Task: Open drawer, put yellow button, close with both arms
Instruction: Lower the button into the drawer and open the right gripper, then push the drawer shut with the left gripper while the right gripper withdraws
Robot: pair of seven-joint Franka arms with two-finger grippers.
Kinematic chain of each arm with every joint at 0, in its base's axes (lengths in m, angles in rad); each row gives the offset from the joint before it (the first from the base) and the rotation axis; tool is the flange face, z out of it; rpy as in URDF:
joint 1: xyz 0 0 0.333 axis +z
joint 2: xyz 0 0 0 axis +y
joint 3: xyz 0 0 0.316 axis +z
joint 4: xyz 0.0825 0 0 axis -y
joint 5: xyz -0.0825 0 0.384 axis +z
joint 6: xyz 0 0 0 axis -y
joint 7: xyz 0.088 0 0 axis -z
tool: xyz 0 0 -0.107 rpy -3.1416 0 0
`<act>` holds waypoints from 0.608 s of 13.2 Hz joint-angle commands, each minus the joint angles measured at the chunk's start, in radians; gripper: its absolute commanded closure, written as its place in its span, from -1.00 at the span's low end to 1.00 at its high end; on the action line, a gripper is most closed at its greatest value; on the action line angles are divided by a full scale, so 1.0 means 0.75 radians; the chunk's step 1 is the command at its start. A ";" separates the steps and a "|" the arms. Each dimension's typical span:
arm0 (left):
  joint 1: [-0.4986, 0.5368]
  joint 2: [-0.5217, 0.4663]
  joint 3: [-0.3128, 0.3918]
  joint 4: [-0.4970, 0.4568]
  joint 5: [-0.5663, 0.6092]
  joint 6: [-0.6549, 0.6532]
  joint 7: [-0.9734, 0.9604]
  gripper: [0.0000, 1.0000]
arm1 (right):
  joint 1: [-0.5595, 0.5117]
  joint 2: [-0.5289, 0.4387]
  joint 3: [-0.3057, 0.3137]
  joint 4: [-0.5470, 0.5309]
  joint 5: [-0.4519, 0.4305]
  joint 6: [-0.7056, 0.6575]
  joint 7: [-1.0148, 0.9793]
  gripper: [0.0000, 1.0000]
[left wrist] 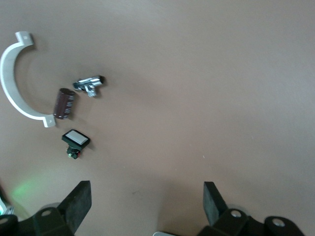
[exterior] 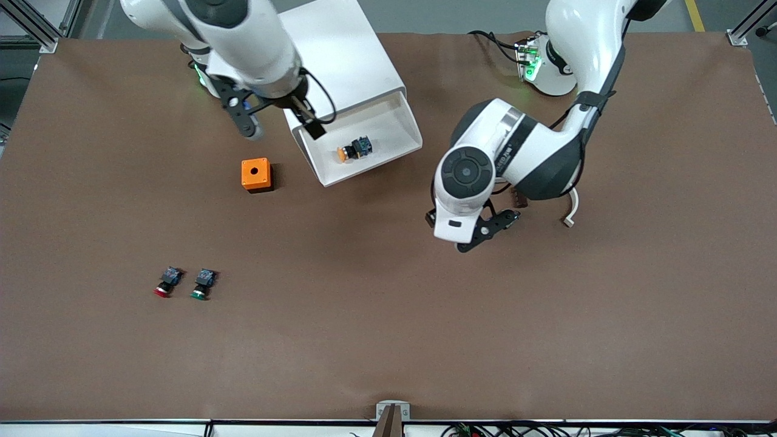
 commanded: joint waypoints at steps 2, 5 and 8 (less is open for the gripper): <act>-0.079 -0.014 -0.029 -0.043 0.090 0.080 0.024 -1.00 | -0.358 -0.145 0.017 -0.016 -0.028 -0.136 -0.686 -1.00; -0.142 -0.026 -0.033 -0.121 0.088 0.237 -0.121 -1.00 | -0.657 -0.168 0.017 -0.020 -0.038 -0.189 -1.198 -1.00; -0.214 -0.014 -0.053 -0.135 0.088 0.301 -0.217 -1.00 | -0.845 -0.168 0.017 -0.026 -0.136 -0.185 -1.565 -1.00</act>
